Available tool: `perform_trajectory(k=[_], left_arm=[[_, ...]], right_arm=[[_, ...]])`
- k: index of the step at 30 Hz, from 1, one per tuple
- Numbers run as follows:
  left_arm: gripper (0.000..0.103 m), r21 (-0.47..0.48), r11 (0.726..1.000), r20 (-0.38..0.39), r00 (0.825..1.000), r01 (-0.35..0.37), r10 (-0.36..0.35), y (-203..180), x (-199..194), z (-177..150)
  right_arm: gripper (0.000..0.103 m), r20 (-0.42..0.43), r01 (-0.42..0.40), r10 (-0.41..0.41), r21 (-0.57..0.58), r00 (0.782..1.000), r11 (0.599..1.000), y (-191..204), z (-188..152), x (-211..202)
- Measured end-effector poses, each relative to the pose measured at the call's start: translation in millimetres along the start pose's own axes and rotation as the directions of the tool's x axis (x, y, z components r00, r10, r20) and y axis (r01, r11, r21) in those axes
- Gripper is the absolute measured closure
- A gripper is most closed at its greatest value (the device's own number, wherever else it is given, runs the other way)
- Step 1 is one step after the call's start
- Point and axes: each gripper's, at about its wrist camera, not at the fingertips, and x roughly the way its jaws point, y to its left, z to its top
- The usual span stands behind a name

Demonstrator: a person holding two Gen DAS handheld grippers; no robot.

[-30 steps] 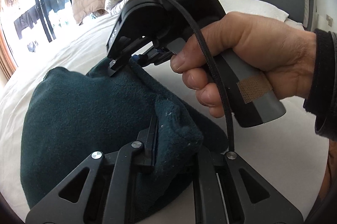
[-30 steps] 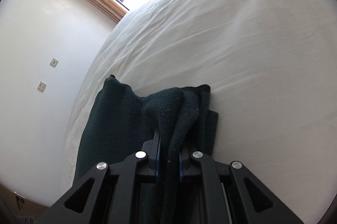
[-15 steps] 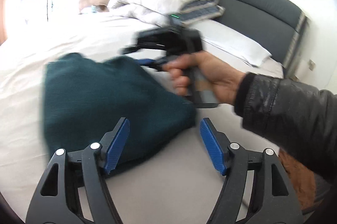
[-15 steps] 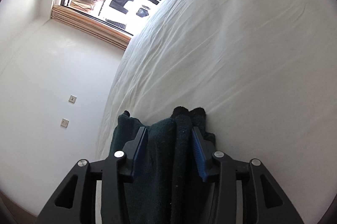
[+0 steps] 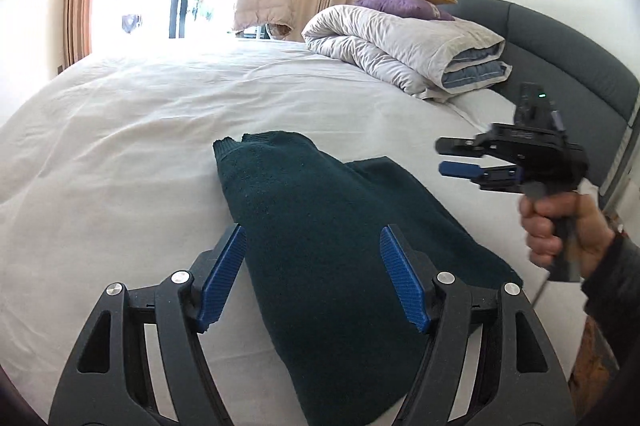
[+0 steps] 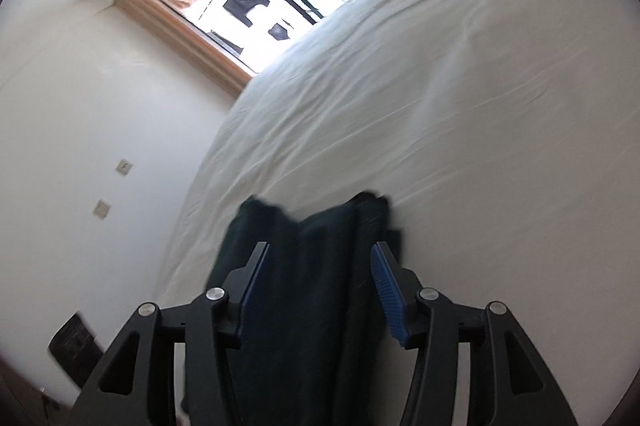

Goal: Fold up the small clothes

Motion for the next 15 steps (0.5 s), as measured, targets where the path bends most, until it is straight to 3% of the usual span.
perform_trajectory(k=[2, 4, 5, 6, 8, 10, 11, 15], left_arm=[[0.034, 0.015, 1.0, -0.068, 0.998, -0.009, 0.01, 0, 19, -2], [0.034, 0.026, 0.999, -0.118, 0.993, -0.021, 0.024, -4, 38, -10], [0.03, 0.047, 0.997, -0.142, 0.988, -0.056, 0.062, -6, 46, -16], [0.028, 0.054, 0.996, -0.16, 0.984, -0.069, 0.077, -7, 54, -20], [0.024, 0.019, 0.998, -0.187, 0.981, -0.058, 0.061, -3, 61, -20], [0.021, -0.024, 0.998, -0.219, 0.975, -0.053, 0.046, 3, 67, -21], [0.021, -0.037, 0.998, -0.227, 0.973, -0.049, 0.039, 5, 68, -22], [0.021, -0.08, 0.996, -0.226, 0.974, -0.032, 0.013, 13, 51, -26]], right_arm=[[0.049, -0.062, -0.023, 0.021, -0.031, 0.998, 0.999, 10, -27, 3], [0.049, -0.117, 0.016, -0.024, -0.066, 0.993, 0.998, 9, -54, 10], [0.055, -0.123, 0.042, -0.053, -0.093, 0.991, 0.995, 5, -65, 11], [0.06, -0.105, 0.068, -0.084, -0.139, 0.991, 0.988, 4, -72, 8], [0.061, -0.042, 0.121, -0.132, -0.206, 0.99, 0.971, -1, -79, -3], [0.052, -0.052, 0.252, -0.267, -0.197, 0.962, 0.947, -12, -84, -5], [0.043, -0.045, 0.264, -0.276, -0.182, 0.96, 0.947, -16, -85, -8], [0.041, 0.018, 0.31, -0.312, -0.167, 0.95, 0.936, -5, -80, -29]])
